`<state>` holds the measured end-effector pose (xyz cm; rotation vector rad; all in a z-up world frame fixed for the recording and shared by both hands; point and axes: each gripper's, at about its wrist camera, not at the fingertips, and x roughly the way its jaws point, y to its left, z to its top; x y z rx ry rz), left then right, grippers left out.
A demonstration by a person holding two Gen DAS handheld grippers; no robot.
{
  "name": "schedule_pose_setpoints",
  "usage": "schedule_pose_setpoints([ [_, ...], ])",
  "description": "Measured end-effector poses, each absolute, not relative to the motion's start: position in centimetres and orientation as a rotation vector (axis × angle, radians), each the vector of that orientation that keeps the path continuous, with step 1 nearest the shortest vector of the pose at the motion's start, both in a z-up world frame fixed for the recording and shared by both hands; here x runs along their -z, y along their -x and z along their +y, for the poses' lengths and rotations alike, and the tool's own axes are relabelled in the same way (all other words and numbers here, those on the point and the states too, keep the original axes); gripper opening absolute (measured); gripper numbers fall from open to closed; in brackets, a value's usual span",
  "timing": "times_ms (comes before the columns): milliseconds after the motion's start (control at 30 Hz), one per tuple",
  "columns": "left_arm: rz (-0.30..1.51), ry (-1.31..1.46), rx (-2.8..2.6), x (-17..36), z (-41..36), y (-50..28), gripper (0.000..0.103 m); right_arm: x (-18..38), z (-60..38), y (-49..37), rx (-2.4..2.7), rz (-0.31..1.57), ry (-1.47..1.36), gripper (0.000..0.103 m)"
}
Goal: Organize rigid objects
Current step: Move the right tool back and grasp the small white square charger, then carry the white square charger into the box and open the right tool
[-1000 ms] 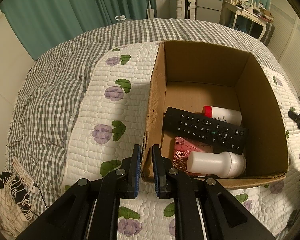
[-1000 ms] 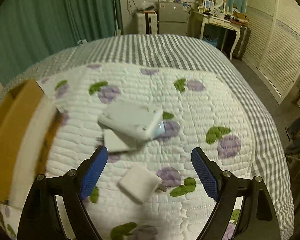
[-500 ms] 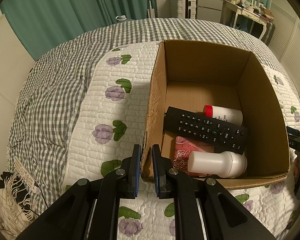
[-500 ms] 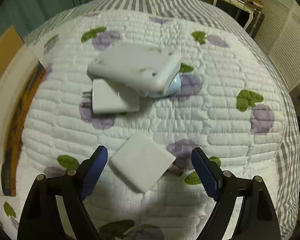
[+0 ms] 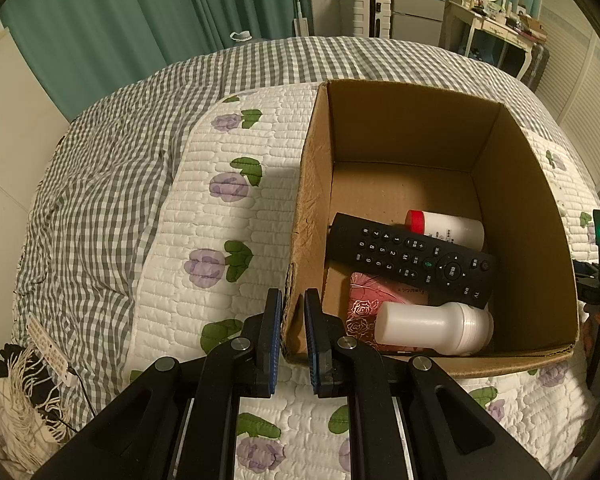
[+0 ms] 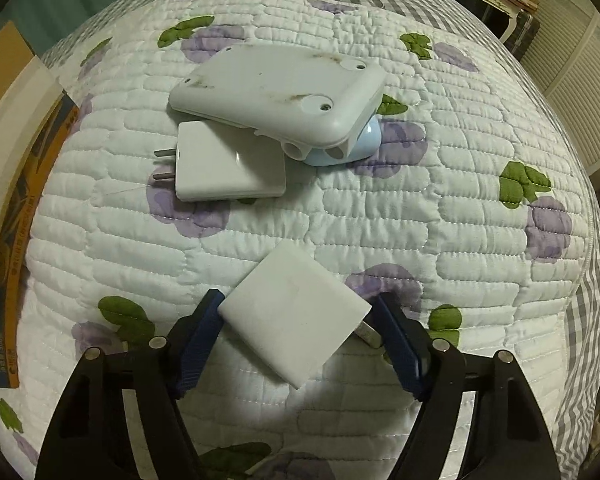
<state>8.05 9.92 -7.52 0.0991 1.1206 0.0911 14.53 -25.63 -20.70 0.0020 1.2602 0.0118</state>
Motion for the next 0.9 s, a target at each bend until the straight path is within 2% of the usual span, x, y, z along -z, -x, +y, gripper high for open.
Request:
schedule_pose_setpoints([
  [400, 1.122, -0.086, -0.08, 7.4, 10.0, -8.2, 0.011, 15.6, -25.6, -13.2, -0.025, 1.138, -0.014, 0.075],
  [667, 1.121, -0.087, -0.074, 7.3, 10.1, -8.1, 0.011, 6.8, -23.5, -13.6, -0.096, 0.965, 0.018, 0.075],
  [900, 1.121, -0.086, -0.075, 7.3, 10.1, -8.1, 0.011, -0.5, -17.4, -12.7, -0.278, 0.8, 0.037, 0.075],
])
